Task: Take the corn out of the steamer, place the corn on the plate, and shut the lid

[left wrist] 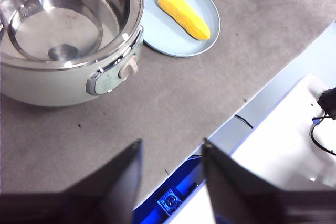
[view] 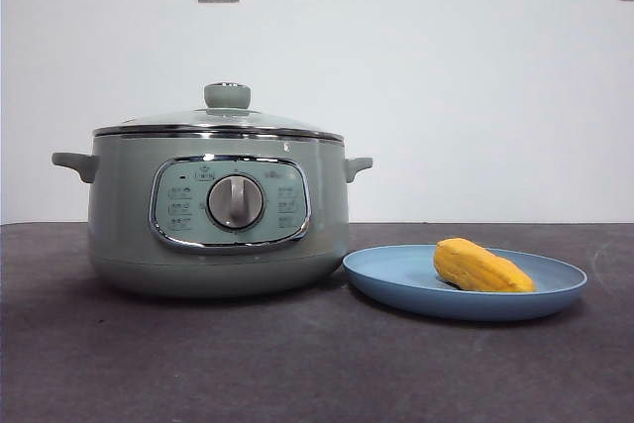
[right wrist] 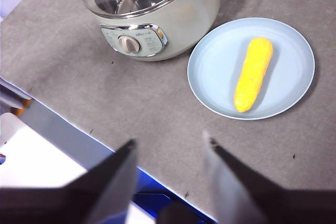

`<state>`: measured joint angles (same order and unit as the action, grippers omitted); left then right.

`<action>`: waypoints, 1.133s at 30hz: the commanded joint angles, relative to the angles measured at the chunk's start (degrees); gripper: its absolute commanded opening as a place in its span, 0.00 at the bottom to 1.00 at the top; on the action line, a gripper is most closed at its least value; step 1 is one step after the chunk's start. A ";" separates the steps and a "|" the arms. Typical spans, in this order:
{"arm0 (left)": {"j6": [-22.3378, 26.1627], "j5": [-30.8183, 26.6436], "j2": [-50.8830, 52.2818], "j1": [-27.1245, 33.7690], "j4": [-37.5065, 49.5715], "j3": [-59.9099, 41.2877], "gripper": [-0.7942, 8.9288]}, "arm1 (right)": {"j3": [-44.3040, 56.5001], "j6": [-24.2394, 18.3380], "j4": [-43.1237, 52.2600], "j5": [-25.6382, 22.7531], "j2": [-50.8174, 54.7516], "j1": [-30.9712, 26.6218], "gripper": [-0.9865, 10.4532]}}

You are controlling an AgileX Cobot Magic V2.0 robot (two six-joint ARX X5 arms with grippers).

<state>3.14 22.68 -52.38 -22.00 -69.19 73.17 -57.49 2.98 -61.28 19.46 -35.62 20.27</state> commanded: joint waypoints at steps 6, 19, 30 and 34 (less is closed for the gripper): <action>-0.11 -0.07 0.07 -0.17 0.76 -0.24 0.08 | 0.33 -0.50 0.28 -0.31 0.00 0.13 0.09; -0.11 -0.07 0.07 -0.13 1.03 -0.24 0.08 | 0.33 -0.50 0.28 -0.28 0.00 0.13 0.09; 12.07 -5.64 2.95 4.15 23.98 -2.01 0.08 | 0.33 -0.50 0.28 -0.28 0.00 0.13 0.09; 11.45 -2.21 9.44 11.47 41.24 -9.99 0.08 | 0.33 -0.50 0.28 -0.31 0.00 0.13 0.09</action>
<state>13.21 19.66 -44.18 -11.81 -31.79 65.45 -57.49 2.94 -61.28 19.33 -35.62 20.27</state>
